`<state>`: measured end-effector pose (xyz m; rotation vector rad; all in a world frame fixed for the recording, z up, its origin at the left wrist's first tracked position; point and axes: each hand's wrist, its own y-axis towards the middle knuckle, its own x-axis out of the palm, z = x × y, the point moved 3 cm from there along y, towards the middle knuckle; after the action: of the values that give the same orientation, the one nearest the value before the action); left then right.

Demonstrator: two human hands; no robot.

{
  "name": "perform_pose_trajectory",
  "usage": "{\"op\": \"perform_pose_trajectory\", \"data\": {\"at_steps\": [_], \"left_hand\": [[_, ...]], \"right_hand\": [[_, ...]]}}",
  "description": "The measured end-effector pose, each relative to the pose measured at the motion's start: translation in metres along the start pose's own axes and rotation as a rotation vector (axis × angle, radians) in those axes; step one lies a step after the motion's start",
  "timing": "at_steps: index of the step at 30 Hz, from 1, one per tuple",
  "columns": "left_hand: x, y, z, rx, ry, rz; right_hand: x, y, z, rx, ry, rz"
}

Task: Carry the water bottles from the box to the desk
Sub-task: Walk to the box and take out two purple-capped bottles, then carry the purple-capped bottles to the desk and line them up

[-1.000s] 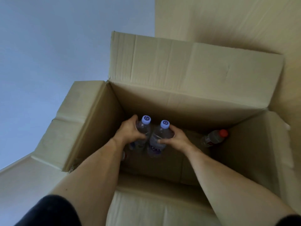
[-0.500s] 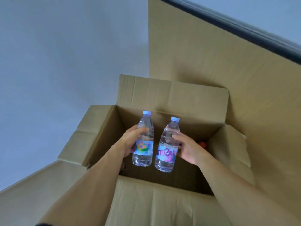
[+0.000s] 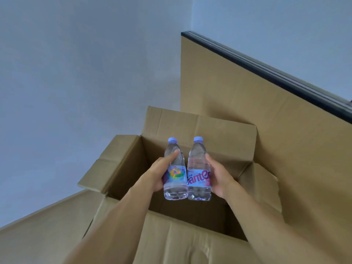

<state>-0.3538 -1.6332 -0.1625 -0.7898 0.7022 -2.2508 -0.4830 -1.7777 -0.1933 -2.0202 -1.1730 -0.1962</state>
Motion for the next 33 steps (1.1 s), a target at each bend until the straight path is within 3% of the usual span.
{"op": "perform_pose_trajectory", "data": {"at_steps": [7, 12, 19, 26, 33], "left_hand": [[-0.008, -0.02, -0.008, 0.002, -0.011, -0.096], [-0.025, -0.033, -0.019, 0.149, 0.035, -0.007], [-0.033, -0.077, -0.024, 0.194, -0.188, -0.006], [-0.077, -0.139, -0.025, 0.213, -0.337, 0.13], [-0.147, -0.234, -0.054, 0.356, -0.409, 0.268]], "right_hand": [[0.009, -0.002, -0.006, 0.052, -0.013, -0.05], [0.021, 0.009, -0.006, 0.077, -0.016, -0.037], [0.068, 0.011, 0.001, 0.128, -0.094, -0.154], [0.13, -0.003, 0.016, 0.144, -0.213, -0.268], [0.232, -0.036, 0.078, 0.179, -0.261, -0.444]]}}
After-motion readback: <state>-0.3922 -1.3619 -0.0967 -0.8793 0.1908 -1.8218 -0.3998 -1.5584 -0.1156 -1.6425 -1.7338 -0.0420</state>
